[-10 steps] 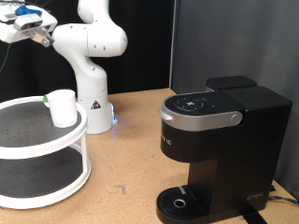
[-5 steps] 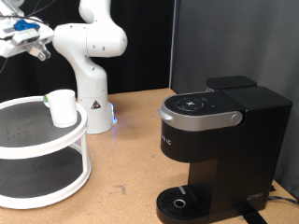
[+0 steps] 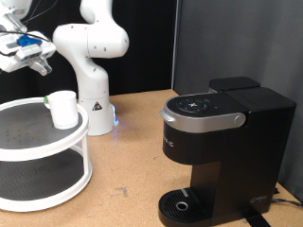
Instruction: Make a cup of coffee with the keurig machine
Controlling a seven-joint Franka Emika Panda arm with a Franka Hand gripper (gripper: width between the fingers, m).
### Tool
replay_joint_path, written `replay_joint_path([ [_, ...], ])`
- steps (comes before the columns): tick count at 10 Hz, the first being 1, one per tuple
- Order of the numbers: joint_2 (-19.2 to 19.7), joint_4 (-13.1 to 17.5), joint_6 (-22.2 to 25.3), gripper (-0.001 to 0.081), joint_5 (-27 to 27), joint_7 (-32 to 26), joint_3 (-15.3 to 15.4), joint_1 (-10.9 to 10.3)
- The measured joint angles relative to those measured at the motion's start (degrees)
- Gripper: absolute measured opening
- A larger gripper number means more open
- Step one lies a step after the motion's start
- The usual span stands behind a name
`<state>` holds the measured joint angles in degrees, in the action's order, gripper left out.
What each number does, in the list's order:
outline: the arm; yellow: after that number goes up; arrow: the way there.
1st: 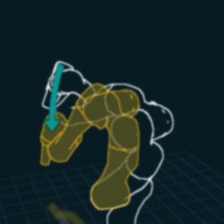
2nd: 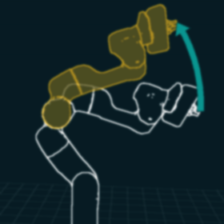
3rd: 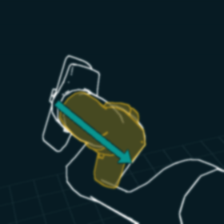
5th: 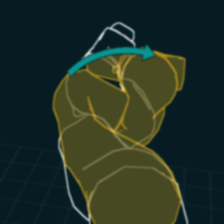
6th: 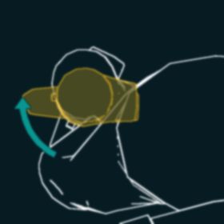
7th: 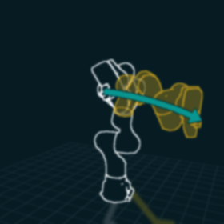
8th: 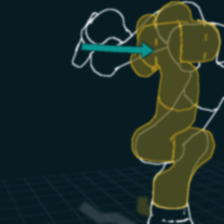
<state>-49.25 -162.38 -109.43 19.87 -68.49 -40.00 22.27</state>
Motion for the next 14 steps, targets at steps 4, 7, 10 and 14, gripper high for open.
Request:
replay_joint_path([
  [4,0.95,-2.82,-6.21,0.0217,-0.97,-4.93,-3.93,1.03],
  [7,3.47,-3.26,-9.96,0.0535,-0.27,-5.63,-5.35,0.39],
  [10,6.46,-3.27,-13.74,0.078,1.87,-6.5,-6.47,-2.36],
  [14,9.15,-3.27,-15.48,0.0805,4.82,-7.34,-7.41,-6.36],
])
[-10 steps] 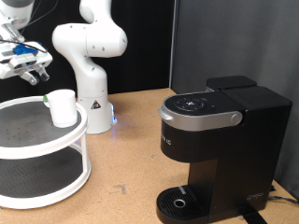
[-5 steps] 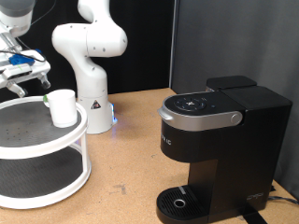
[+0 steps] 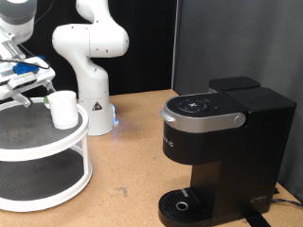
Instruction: Make a cup of coffee with the keurig machine
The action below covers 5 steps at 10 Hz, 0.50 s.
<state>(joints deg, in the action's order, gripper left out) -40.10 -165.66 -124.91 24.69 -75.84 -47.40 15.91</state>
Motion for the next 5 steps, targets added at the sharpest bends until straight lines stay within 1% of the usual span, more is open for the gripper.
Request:
replay_joint_path([
  [5,0.65,-0.12,0.62,0.0805,0.02,-0.03,0.0,-0.37],
])
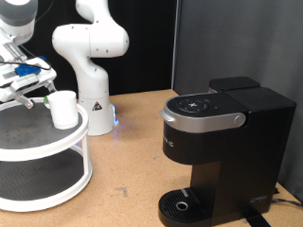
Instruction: Make a cup of coffee with the keurig machine
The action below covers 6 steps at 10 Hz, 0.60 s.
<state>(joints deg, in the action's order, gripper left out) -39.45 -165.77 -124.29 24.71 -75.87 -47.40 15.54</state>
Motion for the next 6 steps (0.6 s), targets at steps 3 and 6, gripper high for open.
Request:
replay_joint_path([
  [3,0.02,-0.03,0.0,0.0805,0.45,0.04,0.01,0.0],
  [6,0.04,-0.03,0.0,0.0541,0.82,0.24,0.03,0.0],
])
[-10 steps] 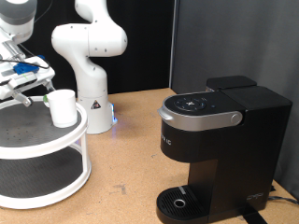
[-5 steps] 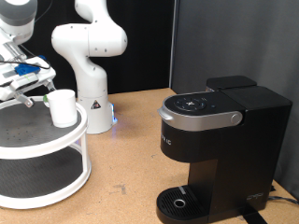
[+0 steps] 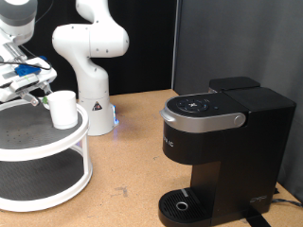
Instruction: Make a cup of coffee with the keurig machine
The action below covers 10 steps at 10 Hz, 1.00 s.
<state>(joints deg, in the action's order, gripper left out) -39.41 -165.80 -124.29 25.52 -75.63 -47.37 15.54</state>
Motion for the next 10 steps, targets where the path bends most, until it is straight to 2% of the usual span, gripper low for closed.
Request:
replay_joint_path([
  [1,0.02,0.0,-0.01,0.0357,0.18,0.13,0.02,0.0],
  [2,0.05,0.03,-0.02,0.0221,0.42,0.3,0.06,-0.02],
  [3,0.1,0.09,-0.06,0.0221,0.75,0.51,0.1,-0.05],
  [4,0.2,0.18,-0.08,0.0067,1.03,0.73,0.14,-0.07],
  [8,0.34,0.85,0.64,0.0067,1.59,2.25,0.52,-0.14],
  [10,-0.26,2.56,5.77,0.0067,1.64,4.24,0.87,-0.08],
])
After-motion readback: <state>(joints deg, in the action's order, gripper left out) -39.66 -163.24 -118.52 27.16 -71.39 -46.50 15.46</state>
